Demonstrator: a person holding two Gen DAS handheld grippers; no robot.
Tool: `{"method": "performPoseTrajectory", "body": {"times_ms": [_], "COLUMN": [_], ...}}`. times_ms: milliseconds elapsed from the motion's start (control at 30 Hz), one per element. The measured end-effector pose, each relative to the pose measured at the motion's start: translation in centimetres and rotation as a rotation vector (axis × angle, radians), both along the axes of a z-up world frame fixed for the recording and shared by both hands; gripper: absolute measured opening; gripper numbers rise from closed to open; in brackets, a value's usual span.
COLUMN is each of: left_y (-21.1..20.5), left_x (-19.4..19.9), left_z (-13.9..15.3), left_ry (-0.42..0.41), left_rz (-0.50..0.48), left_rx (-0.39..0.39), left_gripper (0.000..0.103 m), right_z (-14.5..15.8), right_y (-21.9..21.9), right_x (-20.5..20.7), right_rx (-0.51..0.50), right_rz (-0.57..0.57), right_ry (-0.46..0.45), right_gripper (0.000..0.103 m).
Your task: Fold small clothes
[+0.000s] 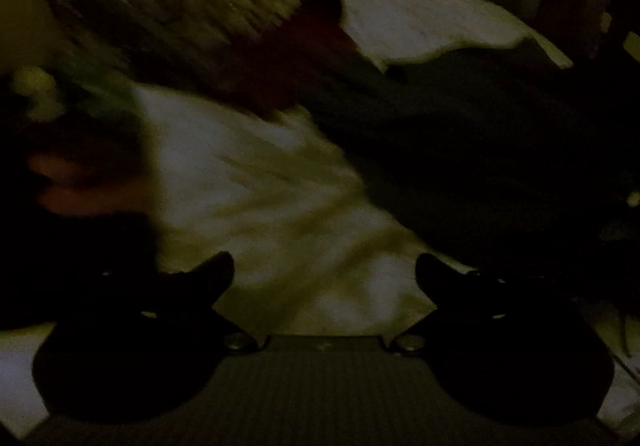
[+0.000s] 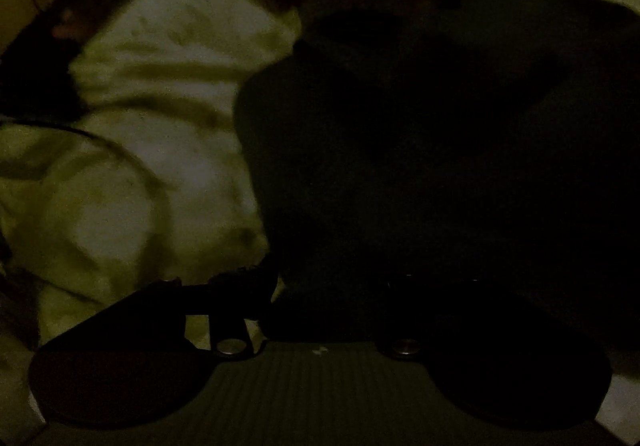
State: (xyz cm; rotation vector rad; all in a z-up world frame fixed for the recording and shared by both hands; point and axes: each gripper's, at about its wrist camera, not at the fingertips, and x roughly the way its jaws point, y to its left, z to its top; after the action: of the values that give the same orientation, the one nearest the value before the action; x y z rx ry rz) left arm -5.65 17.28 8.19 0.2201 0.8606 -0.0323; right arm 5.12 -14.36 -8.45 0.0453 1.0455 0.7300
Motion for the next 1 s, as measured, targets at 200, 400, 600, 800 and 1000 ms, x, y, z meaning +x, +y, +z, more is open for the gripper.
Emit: {"method": "performPoseTrajectory", "body": {"times_ms": [200,400,600,800,1000], "left_y": [1.0,0.5,-2.0,-6.6,-7.6], "left_x": [-0.6,-0.8,-0.4,2.4,3.1], "left_z": [3.1,4.0,3.2,-5.4,-10.4], "left_ry": [-0.045,-0.087,-0.053,0.183,0.247], "left_rz": [-0.039,-0.064,-0.158,-0.228,-0.219], "left_rx": [-0.072,-0.117,-0.216,-0.22,-0.173], "left_gripper": [0.103,0.103,0.103,0.08,0.08], "right_z": [0.3,8.4,9.3,4.9,8.2], "right_y": [0.9,0.1,3.5,6.3,-1.9], "right_x": [-0.2,-4.0,-6.1,-7.1,-6.7], "right_rx": [0.096,0.465,0.574,0.39,0.358], "right_rz": [0.016,0.052,0.161,0.171,-0.015], "right_ry": [0.076,0.041,0.117,0.14,0.04], "right_gripper": [0.019,0.017,0.017,0.029,0.103]}}
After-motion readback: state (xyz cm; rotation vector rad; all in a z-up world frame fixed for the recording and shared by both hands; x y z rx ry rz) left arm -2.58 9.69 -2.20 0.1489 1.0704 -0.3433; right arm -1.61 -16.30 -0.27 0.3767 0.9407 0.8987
